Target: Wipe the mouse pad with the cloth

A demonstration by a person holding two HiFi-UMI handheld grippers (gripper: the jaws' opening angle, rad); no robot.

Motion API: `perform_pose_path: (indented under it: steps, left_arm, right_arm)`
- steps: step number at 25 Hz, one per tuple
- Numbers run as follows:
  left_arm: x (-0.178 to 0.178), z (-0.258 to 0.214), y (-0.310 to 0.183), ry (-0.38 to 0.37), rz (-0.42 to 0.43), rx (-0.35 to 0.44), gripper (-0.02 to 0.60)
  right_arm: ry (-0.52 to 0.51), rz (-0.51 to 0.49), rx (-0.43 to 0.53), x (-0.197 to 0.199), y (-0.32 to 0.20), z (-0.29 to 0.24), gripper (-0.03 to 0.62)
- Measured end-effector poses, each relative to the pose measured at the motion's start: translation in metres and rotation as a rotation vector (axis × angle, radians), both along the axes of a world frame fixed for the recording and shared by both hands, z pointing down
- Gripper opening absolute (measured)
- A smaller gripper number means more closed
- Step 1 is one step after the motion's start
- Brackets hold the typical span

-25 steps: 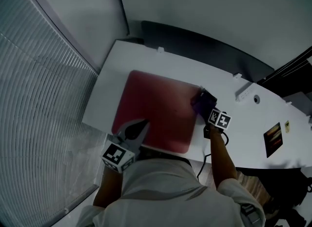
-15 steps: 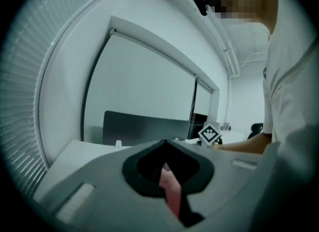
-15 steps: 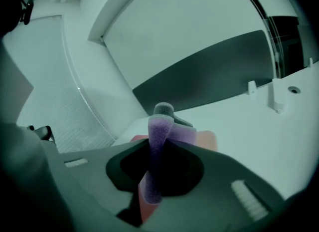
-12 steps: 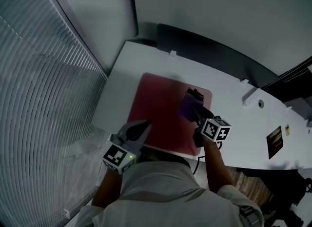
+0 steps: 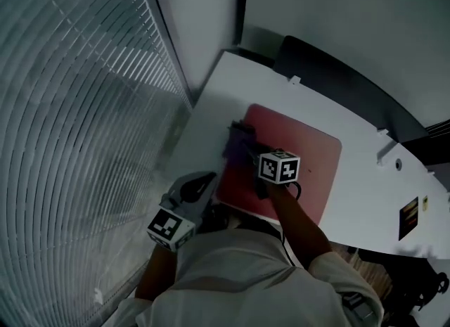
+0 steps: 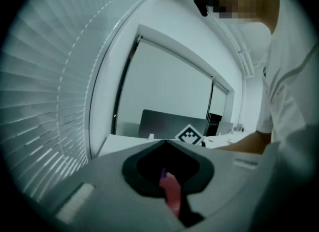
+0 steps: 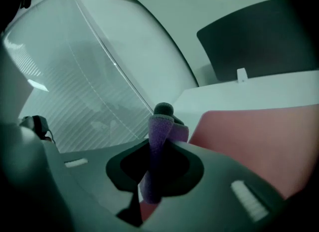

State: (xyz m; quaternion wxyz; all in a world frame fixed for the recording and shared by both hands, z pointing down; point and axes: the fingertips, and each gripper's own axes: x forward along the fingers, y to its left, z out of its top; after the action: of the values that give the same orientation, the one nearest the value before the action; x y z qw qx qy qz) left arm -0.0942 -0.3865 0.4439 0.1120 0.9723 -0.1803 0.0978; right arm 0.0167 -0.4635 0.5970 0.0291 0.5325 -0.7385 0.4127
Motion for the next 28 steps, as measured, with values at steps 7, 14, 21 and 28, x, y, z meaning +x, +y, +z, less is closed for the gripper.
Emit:
perform_pose_path:
  steps: [7,14,21,28]
  left_arm:
    - [-0.013,0.001,-0.013,-0.007,0.019,-0.010,0.000]
    - [0.020,0.000,-0.003,0.010,0.067,-0.044,0.000]
    - [0.061,-0.006,0.028,-0.006,0.108,-0.004,0.000]
    - [0.121,-0.003,0.071,-0.013,0.163,-0.011,0.000]
  right_arm:
    - [0.094,0.019,-0.134,0.007,-0.030,0.049,0.048]
    - [0.128,0.139,-0.213,0.072,0.001,0.079,0.046]
    - [0.148,0.169,-0.254,0.132,0.053,0.080,0.046]
    - [0.165,0.222,-0.289,0.207,0.119,0.089,0.047]
